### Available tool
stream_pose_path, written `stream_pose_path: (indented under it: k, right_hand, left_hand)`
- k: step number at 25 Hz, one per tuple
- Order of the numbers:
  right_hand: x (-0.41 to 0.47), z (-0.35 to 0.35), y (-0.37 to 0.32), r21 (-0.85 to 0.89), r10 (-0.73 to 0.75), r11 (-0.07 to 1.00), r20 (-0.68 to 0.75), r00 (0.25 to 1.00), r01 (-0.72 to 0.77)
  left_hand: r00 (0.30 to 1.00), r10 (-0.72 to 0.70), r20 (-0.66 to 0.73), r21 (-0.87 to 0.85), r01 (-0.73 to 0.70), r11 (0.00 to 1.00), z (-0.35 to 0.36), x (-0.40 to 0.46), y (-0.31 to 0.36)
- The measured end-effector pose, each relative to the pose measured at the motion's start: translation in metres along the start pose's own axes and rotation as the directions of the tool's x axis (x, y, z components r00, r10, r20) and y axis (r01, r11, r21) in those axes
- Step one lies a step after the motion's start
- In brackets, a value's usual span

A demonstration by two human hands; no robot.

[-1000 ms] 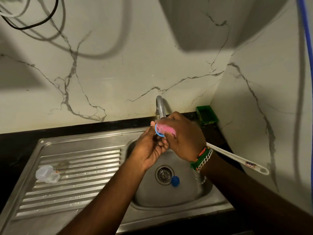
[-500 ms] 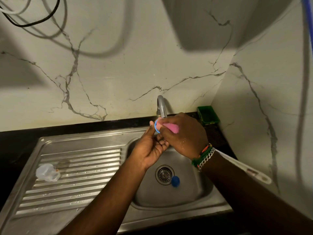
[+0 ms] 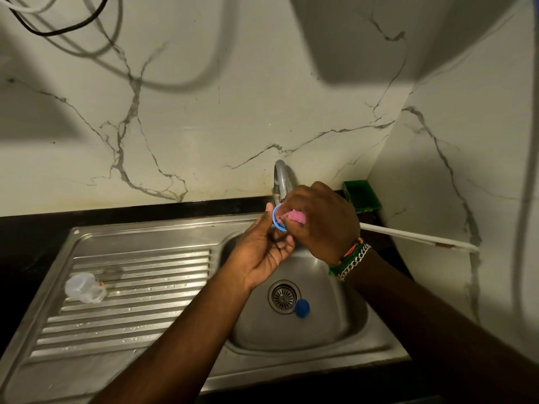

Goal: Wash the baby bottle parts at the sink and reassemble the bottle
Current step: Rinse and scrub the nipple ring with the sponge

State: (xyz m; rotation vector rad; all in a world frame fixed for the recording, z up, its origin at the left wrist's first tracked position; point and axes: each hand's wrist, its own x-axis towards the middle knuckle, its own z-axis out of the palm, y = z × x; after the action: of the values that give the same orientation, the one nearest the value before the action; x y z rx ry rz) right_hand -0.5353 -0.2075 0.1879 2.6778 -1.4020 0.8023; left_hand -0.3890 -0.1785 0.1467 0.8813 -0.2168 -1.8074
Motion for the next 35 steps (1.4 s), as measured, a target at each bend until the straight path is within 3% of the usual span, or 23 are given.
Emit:
stream_pose_path:
  k: [2,6,11,14,18,22,25,28,30,33,35]
  right_hand:
    - [-0.004,0.001,-0.001,0.006,0.011,1.000,-0.005,1.000,-0.010]
    - [0.004,-0.010,-0.006,0.209,0.011,0.977,0.090,0.996,-0.029]
    - [0.007,-0.011,-0.008,0.031,0.062,0.998,0.023,0.998,-0.063]
    - [0.010,-0.010,-0.008,0.154,0.026,0.987,0.092,0.995,-0.040]
    - [0.007,-0.006,-0.007,0.025,0.033,0.999,-0.001,0.999,-0.033]
    - [0.008,-0.002,-0.003,0.370,0.083,0.922,0.086,0.993,-0.110]
    - [0.003,0.008,-0.003,0.454,0.237,0.875,-0.096,0.967,-0.170]
    - [-0.009,0.014,0.001,0.537,0.393,0.817,-0.254,0.884,-0.209]
    - [-0.010,0.013,0.006,0.533,0.343,0.830,-0.251,0.905,-0.166]
    - [-0.013,0.015,0.009,0.382,0.178,0.918,-0.151,0.972,-0.109]
    - [-0.013,0.014,0.009,0.370,0.217,0.917,-0.152,0.964,-0.148]
  left_hand:
    - [0.999,0.044,-0.005,0.017,-0.043,0.999,0.000,0.000,0.004]
    - [0.996,0.090,-0.004,0.027,-0.090,0.996,0.002,-0.002,0.007]
    - [0.996,0.087,-0.037,0.025,-0.086,0.996,0.008,-0.003,0.014]
    - [0.994,0.098,-0.046,0.038,-0.096,0.995,0.008,-0.003,0.009]
    - [0.991,0.115,-0.068,0.052,-0.111,0.992,0.009,-0.005,0.010]
    - [0.986,0.148,-0.078,0.078,-0.142,0.987,0.008,-0.005,0.009]
    - [0.984,0.167,-0.060,0.116,-0.160,0.980,0.011,-0.009,0.005]
    - [0.958,0.286,-0.017,0.208,-0.277,0.938,0.009,-0.011,0.013]
    - [0.942,0.337,0.014,0.245,-0.329,0.912,0.007,-0.013,0.014]
    - [0.933,0.359,-0.017,0.226,-0.346,0.911,0.006,-0.013,0.010]
    - [0.931,0.365,-0.025,0.269,-0.346,0.899,0.007,-0.011,0.009]
